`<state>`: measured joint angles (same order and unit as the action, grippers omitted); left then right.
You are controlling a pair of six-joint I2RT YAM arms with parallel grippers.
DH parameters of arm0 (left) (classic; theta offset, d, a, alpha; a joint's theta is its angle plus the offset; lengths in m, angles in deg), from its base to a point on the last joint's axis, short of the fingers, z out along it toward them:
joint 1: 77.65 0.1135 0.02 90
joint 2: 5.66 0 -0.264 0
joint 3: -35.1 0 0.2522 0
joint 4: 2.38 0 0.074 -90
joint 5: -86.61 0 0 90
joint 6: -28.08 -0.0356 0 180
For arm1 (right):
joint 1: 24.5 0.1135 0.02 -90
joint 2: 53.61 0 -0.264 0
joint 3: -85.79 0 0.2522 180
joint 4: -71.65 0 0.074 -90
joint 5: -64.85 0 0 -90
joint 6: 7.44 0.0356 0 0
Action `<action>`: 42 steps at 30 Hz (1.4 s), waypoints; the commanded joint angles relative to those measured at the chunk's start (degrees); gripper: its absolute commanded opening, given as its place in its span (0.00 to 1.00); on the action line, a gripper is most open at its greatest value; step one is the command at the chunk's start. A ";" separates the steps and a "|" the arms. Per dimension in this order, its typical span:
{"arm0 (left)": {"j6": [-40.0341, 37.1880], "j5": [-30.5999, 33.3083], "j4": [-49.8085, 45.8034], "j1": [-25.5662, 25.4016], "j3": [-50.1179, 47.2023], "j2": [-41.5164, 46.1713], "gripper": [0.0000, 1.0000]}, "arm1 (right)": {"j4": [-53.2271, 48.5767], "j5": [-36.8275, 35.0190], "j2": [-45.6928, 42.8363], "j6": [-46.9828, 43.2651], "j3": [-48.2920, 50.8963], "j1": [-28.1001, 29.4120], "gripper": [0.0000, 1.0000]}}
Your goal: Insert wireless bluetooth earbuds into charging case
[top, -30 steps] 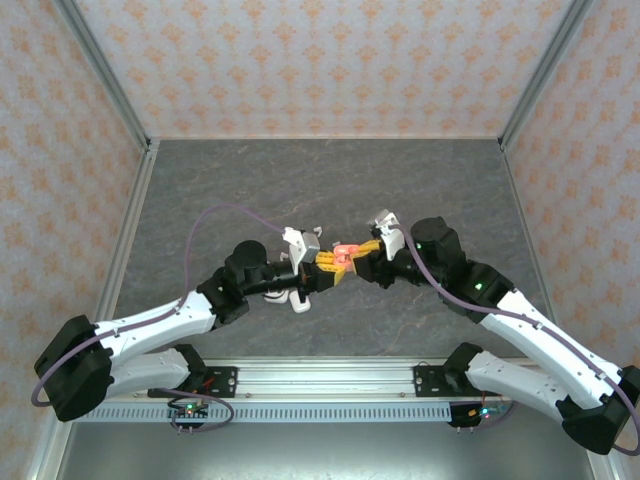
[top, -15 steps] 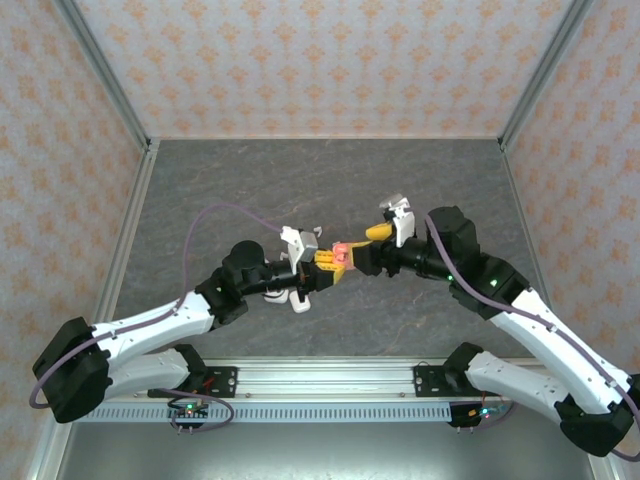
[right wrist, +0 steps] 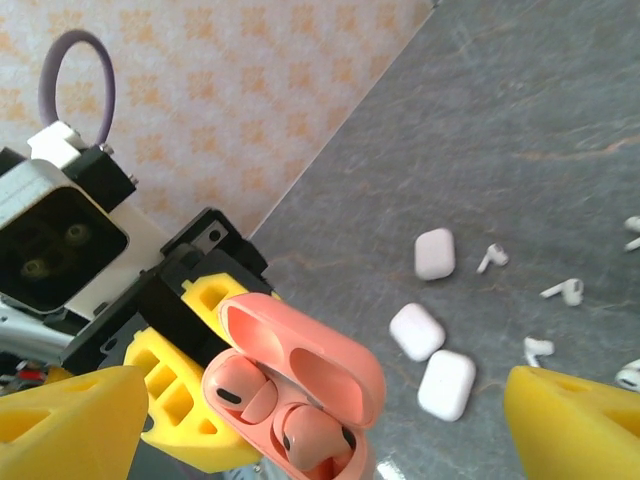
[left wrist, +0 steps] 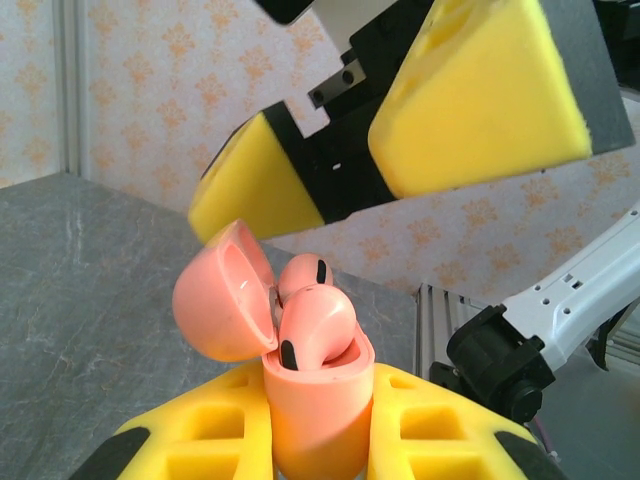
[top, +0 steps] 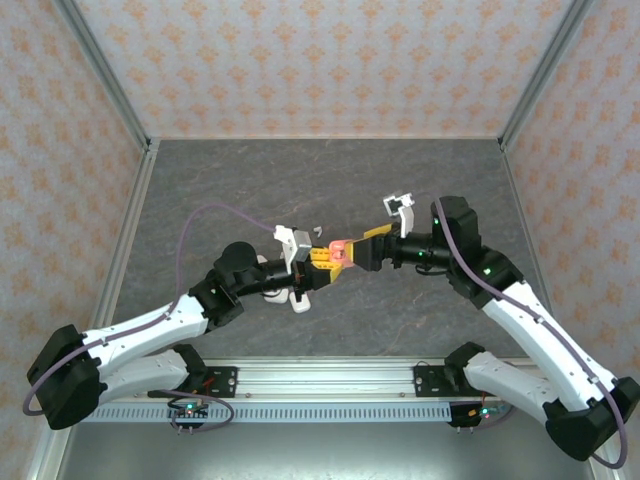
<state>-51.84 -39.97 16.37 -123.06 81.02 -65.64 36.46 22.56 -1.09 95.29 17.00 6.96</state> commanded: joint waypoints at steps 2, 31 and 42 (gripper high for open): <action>-0.42 -0.16 2.17 -0.59 0.49 1.10 0.00 | 4.96 7.05 0.92 1.02 0.06 0.94 0.91; -1.30 0.31 -0.49 -0.65 2.20 -0.66 0.00 | -0.80 -3.01 -4.70 -6.69 -1.23 2.20 0.71; -0.95 -0.62 0.01 -0.61 2.73 -1.77 0.00 | 0.03 1.81 -0.42 -6.28 -1.14 2.25 0.79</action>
<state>-52.51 -40.39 15.15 -123.41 81.66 -67.37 35.35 21.16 -2.60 89.39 17.07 8.95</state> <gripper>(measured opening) 0.187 0.793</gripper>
